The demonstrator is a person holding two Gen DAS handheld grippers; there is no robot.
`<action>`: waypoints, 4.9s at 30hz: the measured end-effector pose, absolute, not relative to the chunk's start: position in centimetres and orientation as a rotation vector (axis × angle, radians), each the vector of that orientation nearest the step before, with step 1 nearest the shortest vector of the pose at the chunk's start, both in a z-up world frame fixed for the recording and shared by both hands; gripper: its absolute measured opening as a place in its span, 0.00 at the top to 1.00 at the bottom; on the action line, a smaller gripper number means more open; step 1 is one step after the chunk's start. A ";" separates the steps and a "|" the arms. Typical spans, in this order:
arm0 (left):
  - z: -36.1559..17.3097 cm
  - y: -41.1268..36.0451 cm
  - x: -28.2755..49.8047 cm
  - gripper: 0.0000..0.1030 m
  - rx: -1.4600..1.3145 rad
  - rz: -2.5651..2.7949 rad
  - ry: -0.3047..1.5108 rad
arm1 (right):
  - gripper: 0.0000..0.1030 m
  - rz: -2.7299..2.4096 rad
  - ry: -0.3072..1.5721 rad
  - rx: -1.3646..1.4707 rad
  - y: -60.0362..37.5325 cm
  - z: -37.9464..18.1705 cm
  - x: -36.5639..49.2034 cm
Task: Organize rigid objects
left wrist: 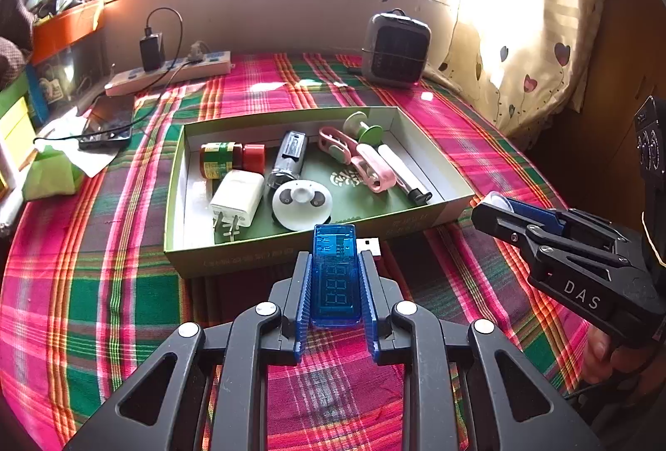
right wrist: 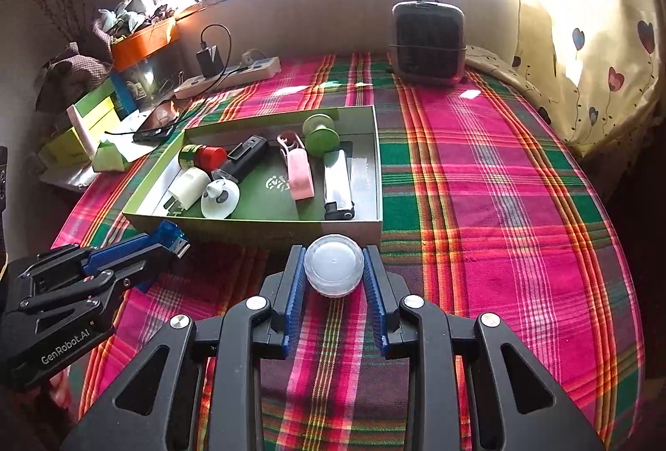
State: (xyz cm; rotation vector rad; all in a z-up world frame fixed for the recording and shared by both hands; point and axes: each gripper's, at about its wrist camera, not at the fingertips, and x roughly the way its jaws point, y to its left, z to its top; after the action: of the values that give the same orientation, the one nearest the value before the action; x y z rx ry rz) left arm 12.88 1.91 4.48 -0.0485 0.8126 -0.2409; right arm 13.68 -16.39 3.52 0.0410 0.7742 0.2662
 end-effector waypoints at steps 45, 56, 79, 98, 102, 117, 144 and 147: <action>3.8 5.8 21.8 0.80 -0.109 -0.204 0.842 | 0.72 0.419 0.878 -0.042 -10.1 1.2 21.8; 2.9 5.2 22.7 0.80 -0.092 -0.202 0.860 | 0.72 0.390 0.871 -0.081 -9.8 0.7 22.1; 2.8 5.3 22.8 0.80 -0.087 -0.197 0.855 | 0.72 0.380 0.865 -0.075 -10.1 0.3 22.2; 2.8 5.3 22.6 0.74 -0.092 -0.190 0.856 | 0.70 0.366 0.867 -0.067 -10.3 0.4 22.2; 2.8 5.2 22.5 0.72 -0.090 -0.192 0.857 | 0.68 0.358 0.868 -0.065 -10.4 0.4 22.1; 3.7 5.2 21.0 0.64 -0.072 -0.169 0.834 | 0.61 0.352 0.848 -0.053 -10.6 1.1 21.2; 5.7 4.8 13.3 0.62 -0.026 -0.061 0.770 | 0.60 0.307 0.767 -0.020 -12.1 3.9 15.4; 5.2 4.8 12.5 0.62 -0.034 -0.062 0.783 | 0.60 0.293 0.768 -0.026 -12.4 3.8 14.6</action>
State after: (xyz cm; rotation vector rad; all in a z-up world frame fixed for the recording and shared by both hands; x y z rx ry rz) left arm 12.46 4.76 5.17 -0.0341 0.7835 -0.0621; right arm 14.58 -12.43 3.80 -0.0264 0.7675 0.2934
